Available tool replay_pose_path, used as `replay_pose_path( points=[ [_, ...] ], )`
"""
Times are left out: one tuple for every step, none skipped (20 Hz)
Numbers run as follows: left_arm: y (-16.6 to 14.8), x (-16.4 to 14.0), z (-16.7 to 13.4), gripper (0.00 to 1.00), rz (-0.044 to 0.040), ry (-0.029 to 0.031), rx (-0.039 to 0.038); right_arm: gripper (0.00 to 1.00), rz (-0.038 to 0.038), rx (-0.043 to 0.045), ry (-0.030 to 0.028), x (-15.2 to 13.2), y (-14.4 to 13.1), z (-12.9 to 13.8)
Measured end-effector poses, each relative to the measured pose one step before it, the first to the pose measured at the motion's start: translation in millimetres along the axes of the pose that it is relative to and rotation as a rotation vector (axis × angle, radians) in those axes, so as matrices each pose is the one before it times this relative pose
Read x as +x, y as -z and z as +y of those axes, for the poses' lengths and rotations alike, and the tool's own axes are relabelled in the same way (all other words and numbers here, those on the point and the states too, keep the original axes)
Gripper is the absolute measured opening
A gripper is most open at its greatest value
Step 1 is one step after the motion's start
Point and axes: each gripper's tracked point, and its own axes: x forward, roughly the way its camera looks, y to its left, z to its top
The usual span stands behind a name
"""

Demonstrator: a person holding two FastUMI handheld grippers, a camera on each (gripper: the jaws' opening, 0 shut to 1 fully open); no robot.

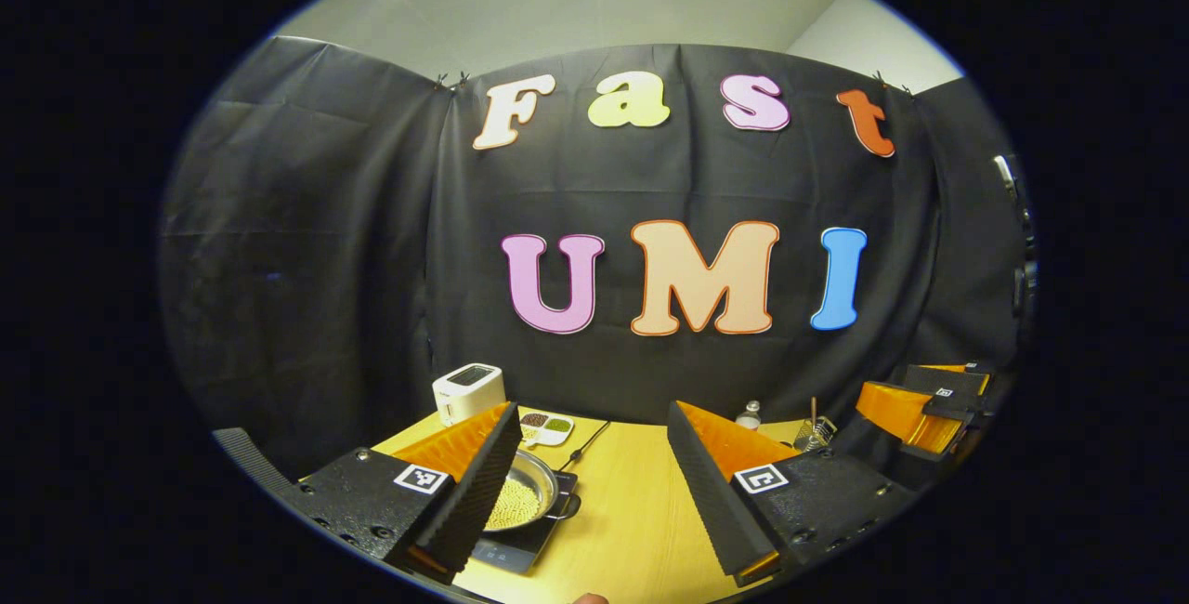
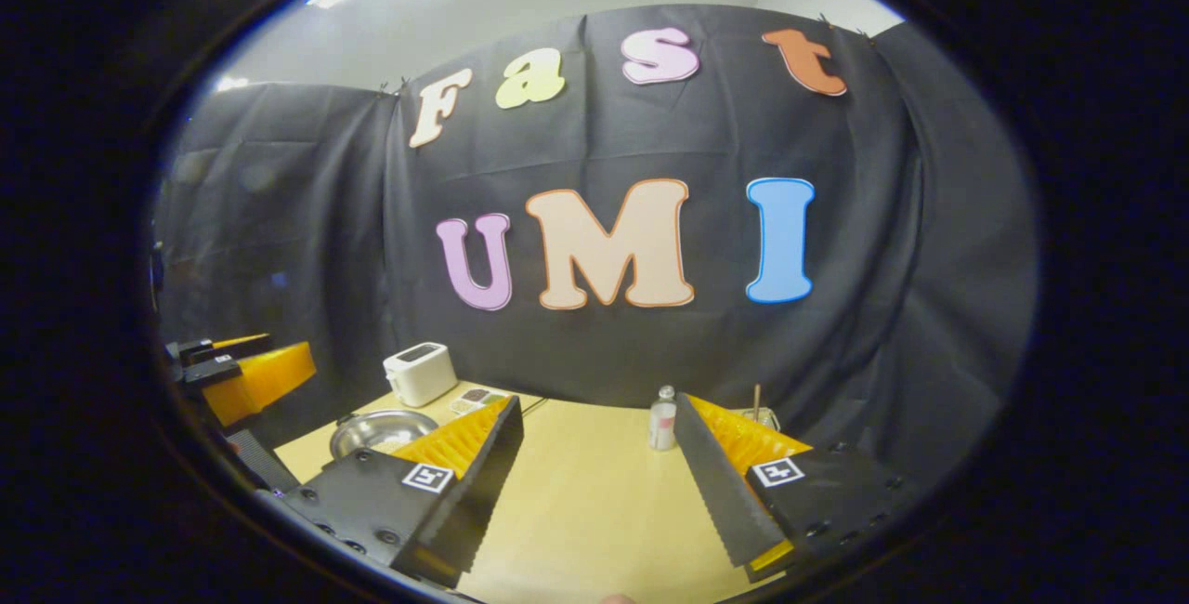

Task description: First push the handle of the pot to place it horizontally, then grasp the pot with both hands and set it on the induction cooktop.

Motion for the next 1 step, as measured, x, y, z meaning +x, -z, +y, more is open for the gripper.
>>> replay_pose_path(
  points=[
    [1.84, -0.52, 1.82, 0.96, 0.00114, -0.00281, -0.00257, 0.94, 0.00234, 0.00015, -0.00312, 1.91, 1.74, 1.25]
  ],
)
